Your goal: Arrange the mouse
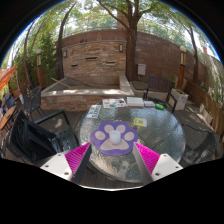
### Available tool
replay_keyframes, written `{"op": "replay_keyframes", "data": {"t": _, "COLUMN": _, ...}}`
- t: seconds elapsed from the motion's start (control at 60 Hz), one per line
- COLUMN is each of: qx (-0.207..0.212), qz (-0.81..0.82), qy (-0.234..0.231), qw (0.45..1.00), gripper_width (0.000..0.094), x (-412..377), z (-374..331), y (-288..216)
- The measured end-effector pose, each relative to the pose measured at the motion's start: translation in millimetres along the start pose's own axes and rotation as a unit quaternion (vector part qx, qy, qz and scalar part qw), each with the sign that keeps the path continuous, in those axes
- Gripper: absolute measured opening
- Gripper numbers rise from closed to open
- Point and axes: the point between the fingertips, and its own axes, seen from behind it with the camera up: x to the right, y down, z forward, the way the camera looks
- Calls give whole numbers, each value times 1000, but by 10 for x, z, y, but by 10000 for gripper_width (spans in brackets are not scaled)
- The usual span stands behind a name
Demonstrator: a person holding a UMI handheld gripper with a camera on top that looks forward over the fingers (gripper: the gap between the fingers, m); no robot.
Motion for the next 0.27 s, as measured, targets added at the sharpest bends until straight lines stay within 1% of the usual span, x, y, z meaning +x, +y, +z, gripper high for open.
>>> {"op": "replay_keyframes", "data": {"t": 0.133, "qx": 2, "qz": -9, "qy": 3, "qw": 1000, "gripper_width": 852, "x": 6, "z": -337, "y": 223}}
{"op": "replay_keyframes", "data": {"t": 0.267, "qx": 7, "qz": -13, "qy": 8, "qw": 1000, "gripper_width": 852, "x": 30, "z": -533, "y": 264}}
